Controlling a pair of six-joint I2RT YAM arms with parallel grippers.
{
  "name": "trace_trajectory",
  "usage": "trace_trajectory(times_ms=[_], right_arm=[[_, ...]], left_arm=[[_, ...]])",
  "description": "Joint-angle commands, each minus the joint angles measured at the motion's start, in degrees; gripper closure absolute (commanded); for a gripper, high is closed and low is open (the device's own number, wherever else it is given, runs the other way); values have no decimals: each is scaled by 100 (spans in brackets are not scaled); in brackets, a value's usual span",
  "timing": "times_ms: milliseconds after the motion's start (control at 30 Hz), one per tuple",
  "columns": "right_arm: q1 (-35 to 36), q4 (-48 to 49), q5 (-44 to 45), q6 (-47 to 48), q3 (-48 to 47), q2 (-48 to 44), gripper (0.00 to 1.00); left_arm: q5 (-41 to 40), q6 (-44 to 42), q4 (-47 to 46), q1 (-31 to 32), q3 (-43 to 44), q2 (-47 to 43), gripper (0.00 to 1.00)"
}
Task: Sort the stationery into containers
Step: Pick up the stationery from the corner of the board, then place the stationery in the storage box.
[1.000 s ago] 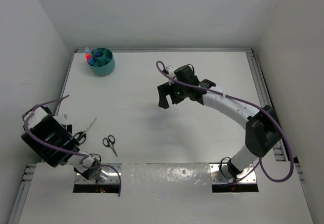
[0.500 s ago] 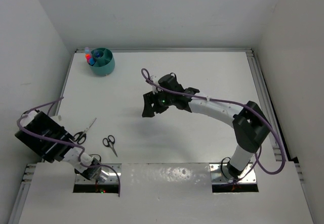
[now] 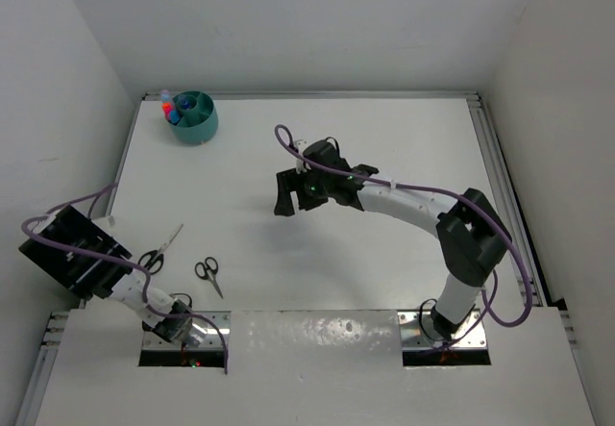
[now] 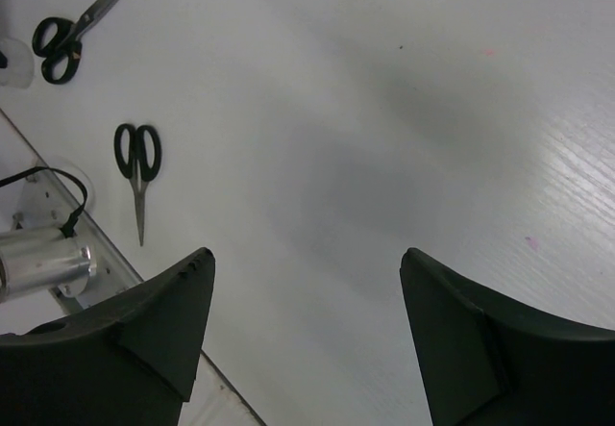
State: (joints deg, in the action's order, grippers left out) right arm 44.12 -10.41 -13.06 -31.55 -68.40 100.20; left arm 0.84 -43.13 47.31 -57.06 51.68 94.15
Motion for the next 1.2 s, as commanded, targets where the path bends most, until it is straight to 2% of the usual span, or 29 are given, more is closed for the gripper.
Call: trace_trajectory(times_ms=[0,200,333,433,500,533,600,633,700,733,800,867,933,967,1033,1100,1167], right_arm=[[44,5,277,17,11,-238,23],[44,-154,585,263,28,-475,21],[18,-136,796,378,204,-695,20],[-113,-14,831,404,345,-862,20],[-166,39,849,422,450,-985,19],[-245,57,858,448,485,-1020,19],[-316,66,875,492,556,-1117,19],[-377,66,919,553,582,-1152,19],[-448,57,980,632,652,-1231,19],[-509,75,1042,711,687,-1257,19],[-614,127,1051,747,810,-1327,18],[-755,198,1016,765,933,-1363,18],[-913,163,929,764,978,-1381,18],[-949,136,911,773,969,-1363,17],[-1063,14,910,826,943,-1302,17],[-1177,-127,893,861,838,-1162,17],[-1256,-189,902,835,715,-1047,17]], left_arm=[[223,-107,-451,-51,-88,217,100],[942,-257,58,-51,377,17,100],[1725,-144,297,54,1236,-807,100],[2217,164,95,563,1642,-1319,100],[2830,618,-10,923,2282,-1320,100],[2903,840,-90,1299,2546,-1181,100],[2624,1490,-397,1845,3285,-1004,100],[2458,1614,-537,2456,3513,-847,100],[1843,1921,-818,3128,4059,-697,100],[1597,1966,-1185,3748,4208,-505,100],[1226,1889,-1826,4236,4568,-136,100],[1165,1478,-2382,4764,4710,129,100],[1077,1072,-2665,5071,5437,892,100],[1015,774,-2822,5125,5988,1460,100],[796,343,-3025,5309,6475,1973,100],[111,-492,-3306,5564,7045,2657,100],[39,-1010,-3700,5618,7049,2915,100]])
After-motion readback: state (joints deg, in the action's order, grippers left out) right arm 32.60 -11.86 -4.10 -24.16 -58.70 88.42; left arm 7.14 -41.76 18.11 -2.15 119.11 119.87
